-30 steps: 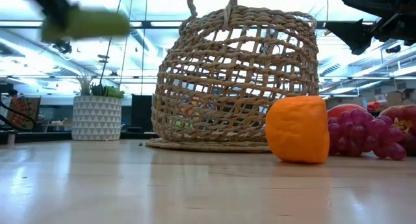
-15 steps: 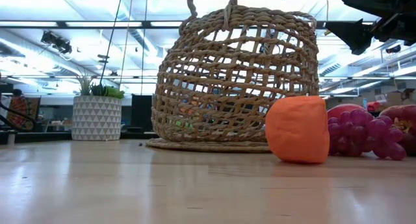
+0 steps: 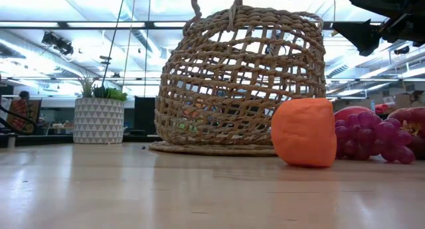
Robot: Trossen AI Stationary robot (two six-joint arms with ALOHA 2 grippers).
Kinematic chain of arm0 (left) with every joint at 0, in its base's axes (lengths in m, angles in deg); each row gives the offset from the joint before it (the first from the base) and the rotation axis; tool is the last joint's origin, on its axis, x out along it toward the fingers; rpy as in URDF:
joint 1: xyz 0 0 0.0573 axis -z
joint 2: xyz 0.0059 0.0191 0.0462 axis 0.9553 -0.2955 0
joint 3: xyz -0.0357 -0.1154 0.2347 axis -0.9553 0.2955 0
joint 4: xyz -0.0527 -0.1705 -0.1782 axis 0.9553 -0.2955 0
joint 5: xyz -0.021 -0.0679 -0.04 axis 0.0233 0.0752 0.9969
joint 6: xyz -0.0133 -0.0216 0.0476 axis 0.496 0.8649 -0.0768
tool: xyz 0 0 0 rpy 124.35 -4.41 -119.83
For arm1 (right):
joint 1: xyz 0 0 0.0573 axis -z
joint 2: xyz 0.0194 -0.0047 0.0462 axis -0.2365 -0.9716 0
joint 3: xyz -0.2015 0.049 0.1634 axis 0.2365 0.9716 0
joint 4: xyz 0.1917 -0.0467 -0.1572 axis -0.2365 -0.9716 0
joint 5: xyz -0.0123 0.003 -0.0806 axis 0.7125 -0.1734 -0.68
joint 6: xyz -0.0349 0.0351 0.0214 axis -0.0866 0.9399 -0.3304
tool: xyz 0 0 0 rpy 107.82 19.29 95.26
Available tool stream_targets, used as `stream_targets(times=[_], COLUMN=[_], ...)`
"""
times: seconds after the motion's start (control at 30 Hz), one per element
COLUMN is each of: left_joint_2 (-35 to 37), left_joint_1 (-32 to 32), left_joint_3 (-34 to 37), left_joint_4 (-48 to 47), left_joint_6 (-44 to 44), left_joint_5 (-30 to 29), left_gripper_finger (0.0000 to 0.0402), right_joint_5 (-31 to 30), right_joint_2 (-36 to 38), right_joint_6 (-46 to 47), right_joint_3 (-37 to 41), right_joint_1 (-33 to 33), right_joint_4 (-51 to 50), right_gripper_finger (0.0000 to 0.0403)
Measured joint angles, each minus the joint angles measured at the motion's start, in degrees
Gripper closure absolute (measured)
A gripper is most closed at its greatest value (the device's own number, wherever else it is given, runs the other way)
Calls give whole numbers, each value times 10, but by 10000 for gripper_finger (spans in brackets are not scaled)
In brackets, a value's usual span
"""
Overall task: Build produce basket
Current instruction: Put the green cucumber into the woven basket
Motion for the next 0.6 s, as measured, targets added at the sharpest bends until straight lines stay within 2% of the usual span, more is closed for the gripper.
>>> stream_targets(times=[0.07, 0.17, 0.3, 0.5, 0.6], left_joint_2=[-6, -14, -21, -30, -37], left_joint_1=[0, 0, 0, -3, -14], left_joint_3=[0, 0, 0, 0, 0], left_joint_4=[1, -1, 0, 27, 34], left_joint_6=[-38, -153, -354, -672, -822], left_joint_5=[-2, -6, -22, -121, -144], left_gripper_finger=[241, 241, 241, 241, 241], right_joint_5=[0, 0, 0, 0, 0], right_joint_2=[0, 0, 0, 0, 0], right_joint_6=[0, 0, 0, 0, 0], right_joint_3=[0, 0, 0, 0, 0], right_joint_1=[0, 0, 0, 0, 0], right_joint_4=[0, 0, 0, 0, 0], right_gripper_finger=[43, 43, 43, 43, 43])
